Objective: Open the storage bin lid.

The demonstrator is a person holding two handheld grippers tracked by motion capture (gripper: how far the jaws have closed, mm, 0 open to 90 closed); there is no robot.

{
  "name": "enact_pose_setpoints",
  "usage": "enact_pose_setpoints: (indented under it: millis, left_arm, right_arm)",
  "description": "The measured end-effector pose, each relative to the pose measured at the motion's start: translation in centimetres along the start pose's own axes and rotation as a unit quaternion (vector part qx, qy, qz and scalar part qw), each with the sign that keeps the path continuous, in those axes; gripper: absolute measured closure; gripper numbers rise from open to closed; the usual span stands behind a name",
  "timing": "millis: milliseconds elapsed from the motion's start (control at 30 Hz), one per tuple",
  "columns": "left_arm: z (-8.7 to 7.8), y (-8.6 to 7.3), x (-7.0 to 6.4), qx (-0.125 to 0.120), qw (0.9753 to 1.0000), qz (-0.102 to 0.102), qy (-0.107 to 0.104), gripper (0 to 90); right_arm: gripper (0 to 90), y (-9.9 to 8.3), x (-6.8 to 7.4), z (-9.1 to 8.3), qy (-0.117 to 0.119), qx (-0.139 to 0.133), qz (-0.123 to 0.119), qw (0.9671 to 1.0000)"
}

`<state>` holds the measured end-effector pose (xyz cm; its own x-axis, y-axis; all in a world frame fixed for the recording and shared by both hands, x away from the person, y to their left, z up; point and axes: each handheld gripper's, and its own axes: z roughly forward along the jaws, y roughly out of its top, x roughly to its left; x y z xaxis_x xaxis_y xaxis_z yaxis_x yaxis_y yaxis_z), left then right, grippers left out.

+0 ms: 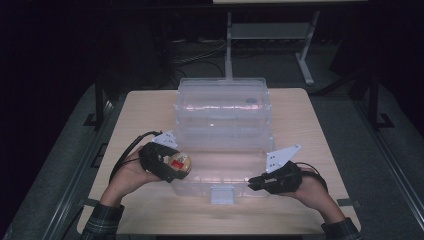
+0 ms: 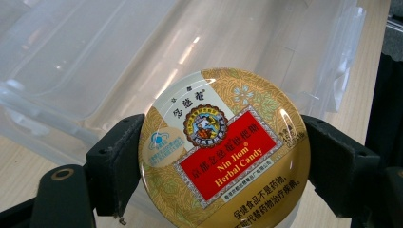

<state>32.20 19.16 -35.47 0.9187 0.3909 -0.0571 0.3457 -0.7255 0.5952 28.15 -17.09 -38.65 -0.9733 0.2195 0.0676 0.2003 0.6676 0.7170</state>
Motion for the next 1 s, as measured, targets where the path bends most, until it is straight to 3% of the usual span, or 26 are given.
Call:
enact_pose_setpoints:
  millis: [200, 1000]
  left_arm:
    - [0.61, -0.05, -0.01, 0.012, 0.9999, 0.004, -0.006, 19.9]
    - [0.73, -0.1, -0.13, 0.01, 0.9999, 0.009, -0.011, 19.0]
  right_arm:
    - [80.6, 0.0, 0.0, 0.0, 0.0, 0.0, 0.0, 1.0]
    - [80.7, 0.04, -0.01, 0.0, 0.0, 0.001, -0.003, 1.0]
